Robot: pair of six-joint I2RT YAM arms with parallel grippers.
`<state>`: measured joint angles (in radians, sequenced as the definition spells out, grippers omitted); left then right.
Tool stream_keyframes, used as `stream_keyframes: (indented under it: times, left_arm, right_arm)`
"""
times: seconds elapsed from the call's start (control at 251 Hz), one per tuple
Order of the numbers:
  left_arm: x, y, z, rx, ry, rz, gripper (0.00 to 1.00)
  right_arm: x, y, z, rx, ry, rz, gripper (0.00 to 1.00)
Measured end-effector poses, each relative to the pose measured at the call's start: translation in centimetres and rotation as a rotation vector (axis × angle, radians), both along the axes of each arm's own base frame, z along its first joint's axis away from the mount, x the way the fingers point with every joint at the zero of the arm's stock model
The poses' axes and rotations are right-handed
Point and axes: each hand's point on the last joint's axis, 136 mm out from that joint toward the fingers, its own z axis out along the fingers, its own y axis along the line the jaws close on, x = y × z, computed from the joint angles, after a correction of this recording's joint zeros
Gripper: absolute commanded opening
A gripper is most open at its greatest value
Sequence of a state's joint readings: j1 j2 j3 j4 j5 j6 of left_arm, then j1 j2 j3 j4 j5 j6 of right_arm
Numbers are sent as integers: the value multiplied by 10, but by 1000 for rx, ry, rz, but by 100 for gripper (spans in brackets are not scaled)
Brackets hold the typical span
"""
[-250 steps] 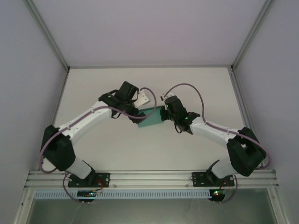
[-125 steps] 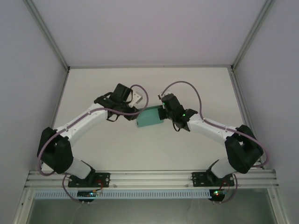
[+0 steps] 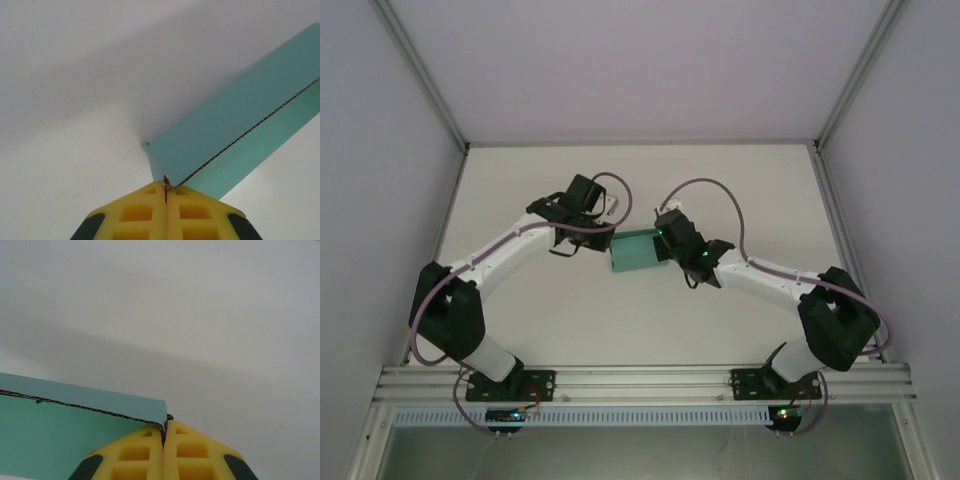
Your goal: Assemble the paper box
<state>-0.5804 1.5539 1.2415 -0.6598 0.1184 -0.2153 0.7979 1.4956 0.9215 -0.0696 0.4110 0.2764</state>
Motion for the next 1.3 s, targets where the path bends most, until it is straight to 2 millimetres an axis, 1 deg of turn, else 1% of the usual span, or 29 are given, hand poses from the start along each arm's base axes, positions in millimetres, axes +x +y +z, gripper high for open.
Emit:
stream_keyframes:
  times: [0.072,0.223,0.407,0.623,0.722,0.934,1.093,1.301]
  left_arm:
    - [0,-2,1,-34,36,28,0]
    - [-2,-3,-5,-89,125,77,0]
    - [-7,-4,-3,-168,212,108,0]
    - [-10,1,2,-232,295,138,0]
    - [-9,3,2,-216,291,145,0]
    - [-7,6,-4,-195,302,178,0]
    - [-4,4,-1,-209,312,193,0]
    - [-6,2,3,-223,328,192,0]
  right_arm:
    - [-3,-1,-3,-20,-32,-16,0]
    - [-12,-1,-12,-65,-91,-30,0]
    - [-12,-2,-12,-100,-154,-31,0]
    - [-15,2,-12,-168,-181,17,0]
    - [-15,4,-10,-194,-157,37,0]
    - [-13,8,-4,-229,-52,86,0]
    - [-17,6,-2,-261,14,126,0]
    - [-17,4,2,-227,111,181,0]
